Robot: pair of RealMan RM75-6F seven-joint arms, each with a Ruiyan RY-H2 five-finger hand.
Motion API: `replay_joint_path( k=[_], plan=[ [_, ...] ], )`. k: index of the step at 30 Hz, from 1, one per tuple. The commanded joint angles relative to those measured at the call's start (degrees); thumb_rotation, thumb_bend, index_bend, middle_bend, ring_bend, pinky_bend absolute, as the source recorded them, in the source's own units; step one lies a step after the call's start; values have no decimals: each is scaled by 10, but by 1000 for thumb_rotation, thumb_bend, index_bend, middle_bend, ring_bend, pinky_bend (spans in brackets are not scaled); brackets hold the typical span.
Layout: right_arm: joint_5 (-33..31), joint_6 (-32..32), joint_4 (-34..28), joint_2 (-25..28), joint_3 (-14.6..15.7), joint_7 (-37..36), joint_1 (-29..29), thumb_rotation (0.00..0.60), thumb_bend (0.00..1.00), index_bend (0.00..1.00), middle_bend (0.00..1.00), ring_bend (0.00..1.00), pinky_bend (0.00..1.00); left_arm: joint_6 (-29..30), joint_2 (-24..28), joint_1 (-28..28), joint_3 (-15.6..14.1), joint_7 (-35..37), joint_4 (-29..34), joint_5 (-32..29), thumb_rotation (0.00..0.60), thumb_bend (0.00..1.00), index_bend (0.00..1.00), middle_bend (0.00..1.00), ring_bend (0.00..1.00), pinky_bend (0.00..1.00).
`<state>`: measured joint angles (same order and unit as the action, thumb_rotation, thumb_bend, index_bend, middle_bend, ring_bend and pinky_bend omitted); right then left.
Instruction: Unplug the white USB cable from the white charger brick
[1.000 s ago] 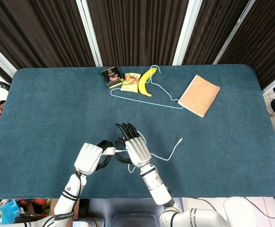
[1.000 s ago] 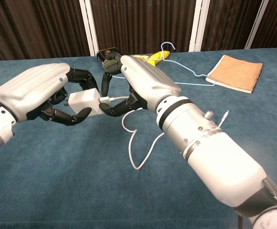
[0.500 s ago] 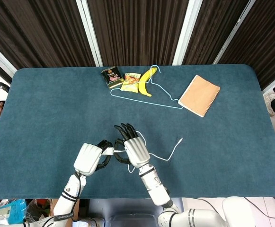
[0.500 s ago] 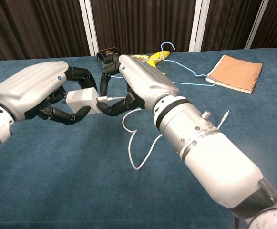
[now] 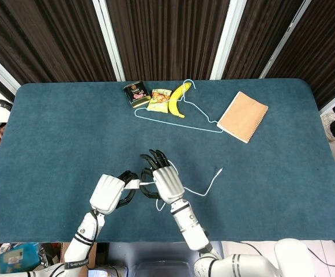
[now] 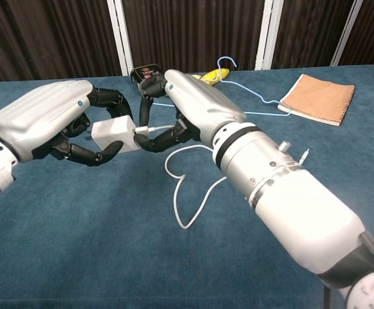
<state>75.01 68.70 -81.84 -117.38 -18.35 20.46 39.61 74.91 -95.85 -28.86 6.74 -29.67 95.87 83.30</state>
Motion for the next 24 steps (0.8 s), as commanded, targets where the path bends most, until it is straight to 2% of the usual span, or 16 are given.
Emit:
replay_joint_path(
  k=[1,16,19,24],
  plan=[
    [-6,-3,-9,9,0,5,-1,600,657,857,256,6,0,-1,2,-1,0,3,-3,3,600,598,754,760,1000,1000],
    [-25,-11,-38,70,10,22,-13,600,657,864,261,9,0,-9,29,-7,10,28,-25,8,600,596,754,762,1000,1000],
    [-31,-14,-28,90,19,24,-21,600,657,865,264,14,0,-24,30,-10,11,42,-49,-7,600,582,755,762,1000,1000],
    [-60,-34,25,105,31,17,-32,600,657,866,266,18,0,-53,7,-13,-2,85,-128,-21,600,535,754,755,1000,1000]
  ],
)
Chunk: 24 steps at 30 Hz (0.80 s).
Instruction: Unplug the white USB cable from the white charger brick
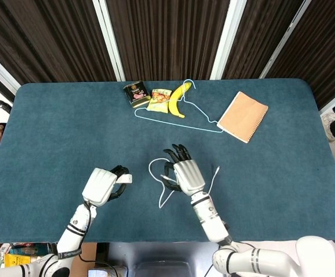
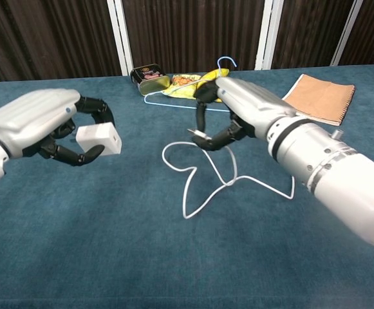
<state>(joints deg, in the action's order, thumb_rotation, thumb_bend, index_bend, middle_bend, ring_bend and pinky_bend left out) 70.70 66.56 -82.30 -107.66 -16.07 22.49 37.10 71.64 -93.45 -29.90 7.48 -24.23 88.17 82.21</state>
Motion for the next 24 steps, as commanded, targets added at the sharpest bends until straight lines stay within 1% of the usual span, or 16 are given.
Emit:
replay_joint_path(
  k=[1,5,7,10,13,15,17,19,20,22,24],
  plan=[
    [-22,-18,43,8,11,-1,-8,600,657,865,266,18,0,-24,-22,-4,-12,37,-66,-10,600,527,752,751,1000,1000],
    [-45,-42,106,3,19,4,-6,600,657,863,266,18,0,-38,-47,-9,-14,65,-123,-13,600,520,731,722,987,1000],
    [-54,-52,124,3,19,8,-4,600,657,832,266,18,0,-42,-51,-10,-14,70,-137,-15,600,522,708,687,962,1000],
    [-62,-65,135,8,20,7,-3,600,657,709,266,18,0,-52,-52,-13,-17,74,-152,-16,600,513,632,607,906,1000],
    [-61,-72,130,19,20,-6,-3,600,657,532,242,16,0,-58,-49,-14,-19,83,-156,-17,600,477,518,506,825,1000],
    [-62,-75,121,29,20,-9,-4,600,653,374,198,5,0,-65,-46,-15,-19,84,-155,-21,600,457,431,427,731,1000],
    [-61,-76,107,42,22,-6,-6,600,635,271,165,0,0,-74,-41,-17,-20,81,-151,-26,600,448,385,387,648,1000],
    [-57,-74,95,54,25,-5,-8,600,614,192,140,0,0,-76,-37,-17,-21,80,-149,-27,600,442,358,367,567,993],
    [-55,-72,86,62,26,-3,-9,600,607,161,129,0,0,-77,-36,-17,-21,80,-149,-28,600,441,352,359,544,982],
    [-55,-67,68,76,26,-1,-12,600,596,117,109,0,0,-77,-34,-16,-22,79,-147,-29,600,442,339,335,519,949],
    [-54,-61,45,93,24,0,-16,600,586,82,93,0,0,-79,-29,-16,-23,78,-141,-31,600,444,316,310,504,888]
  ],
)
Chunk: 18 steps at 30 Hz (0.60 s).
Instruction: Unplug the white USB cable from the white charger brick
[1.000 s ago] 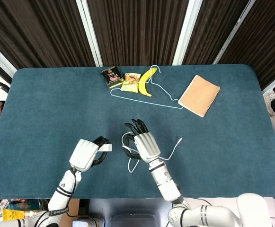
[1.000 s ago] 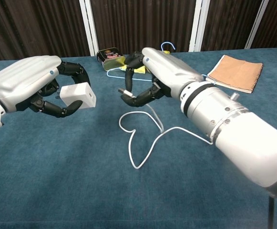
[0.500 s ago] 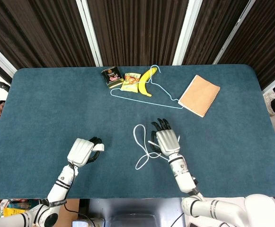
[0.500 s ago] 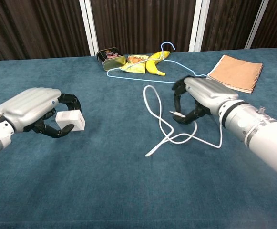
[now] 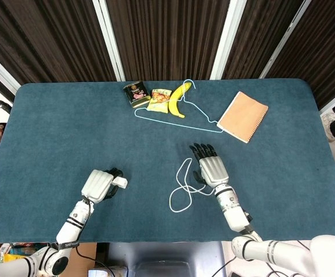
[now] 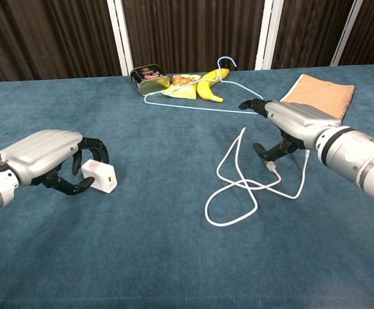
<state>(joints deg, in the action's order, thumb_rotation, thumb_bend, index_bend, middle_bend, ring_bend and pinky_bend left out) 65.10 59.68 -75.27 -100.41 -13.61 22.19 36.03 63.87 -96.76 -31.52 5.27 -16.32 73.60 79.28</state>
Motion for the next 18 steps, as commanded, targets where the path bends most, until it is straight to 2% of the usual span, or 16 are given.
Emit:
replay_joint_path(
  k=[1,5,8,10,15,18],
  plan=[
    [2,10,-36,28,-1,4,-7,600,585,75,89,0,0,-1,5,1,-1,-3,8,-2,600,445,305,303,497,863],
    [3,23,-86,67,-1,6,-17,600,570,53,66,0,0,7,18,3,-1,-10,30,2,600,440,282,282,462,809],
    [3,29,-135,112,8,11,-31,600,531,12,20,0,0,26,43,9,-2,-7,65,13,600,443,259,259,428,726],
    [-1,28,-173,149,20,22,-43,600,490,0,2,0,0,39,66,15,-3,-2,94,23,600,440,241,248,375,633],
    [-11,37,-321,300,88,97,-87,600,325,0,0,0,0,75,157,34,-10,36,165,57,600,442,160,164,129,269],
    [31,88,-379,365,137,102,-137,600,298,0,0,0,0,99,210,55,-27,94,190,81,600,438,108,115,73,219]
  ],
)
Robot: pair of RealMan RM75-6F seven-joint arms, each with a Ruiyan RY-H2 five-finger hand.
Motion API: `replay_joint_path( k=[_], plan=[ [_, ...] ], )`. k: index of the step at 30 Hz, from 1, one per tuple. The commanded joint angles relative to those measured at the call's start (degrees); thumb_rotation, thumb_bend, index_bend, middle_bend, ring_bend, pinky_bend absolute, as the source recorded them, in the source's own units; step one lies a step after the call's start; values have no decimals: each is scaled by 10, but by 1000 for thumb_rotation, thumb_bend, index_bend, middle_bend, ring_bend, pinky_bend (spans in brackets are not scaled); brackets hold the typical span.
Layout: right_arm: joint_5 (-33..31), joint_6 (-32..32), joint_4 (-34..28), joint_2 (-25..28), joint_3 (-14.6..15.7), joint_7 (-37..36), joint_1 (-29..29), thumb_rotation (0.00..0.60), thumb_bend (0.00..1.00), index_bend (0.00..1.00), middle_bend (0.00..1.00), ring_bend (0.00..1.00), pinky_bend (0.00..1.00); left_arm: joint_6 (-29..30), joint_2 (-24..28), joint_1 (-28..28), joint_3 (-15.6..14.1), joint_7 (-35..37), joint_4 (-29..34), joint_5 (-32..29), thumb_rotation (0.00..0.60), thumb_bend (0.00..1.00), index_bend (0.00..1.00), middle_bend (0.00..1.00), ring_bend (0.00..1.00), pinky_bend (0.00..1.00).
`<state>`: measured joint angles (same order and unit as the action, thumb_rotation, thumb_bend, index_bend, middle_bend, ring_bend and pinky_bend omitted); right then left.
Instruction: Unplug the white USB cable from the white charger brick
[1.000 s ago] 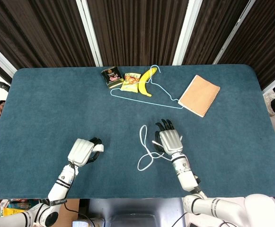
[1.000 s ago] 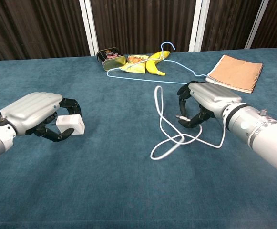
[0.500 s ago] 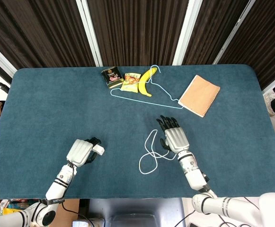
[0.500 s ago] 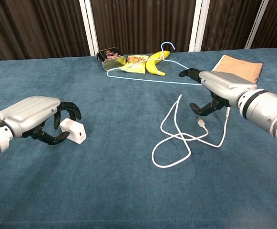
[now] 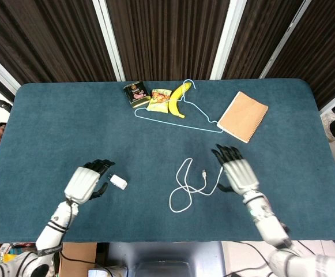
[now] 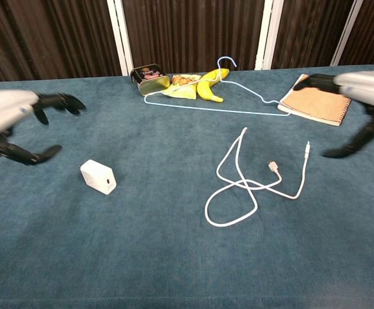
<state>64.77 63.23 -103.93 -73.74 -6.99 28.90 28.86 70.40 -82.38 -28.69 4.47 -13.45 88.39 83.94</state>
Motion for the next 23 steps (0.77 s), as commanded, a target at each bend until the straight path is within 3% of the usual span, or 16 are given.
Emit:
replay_joint_path(
  k=[1,5,8,11,16,23],
  plan=[
    [54,71,-99,109,84,28,-83,600,297,0,0,0,0,38,80,34,-28,86,45,42,600,438,93,97,64,220],
    [157,167,-70,114,136,-16,-160,600,297,0,0,0,0,70,124,72,-81,139,20,89,600,429,4,3,2,139],
    [196,220,-28,96,154,-47,-203,600,296,0,0,0,0,137,116,119,-103,132,-39,118,600,432,0,0,0,75],
    [216,261,10,77,160,-77,-239,600,293,0,0,0,0,177,109,163,-116,165,-77,108,600,437,0,0,0,55],
    [251,296,52,68,162,-113,-267,600,293,0,0,0,0,166,138,178,-123,209,-63,91,600,441,0,0,0,57],
    [255,297,53,65,149,-112,-279,600,292,0,0,0,0,175,133,184,-113,209,-86,103,600,438,0,0,0,59]
  ],
)
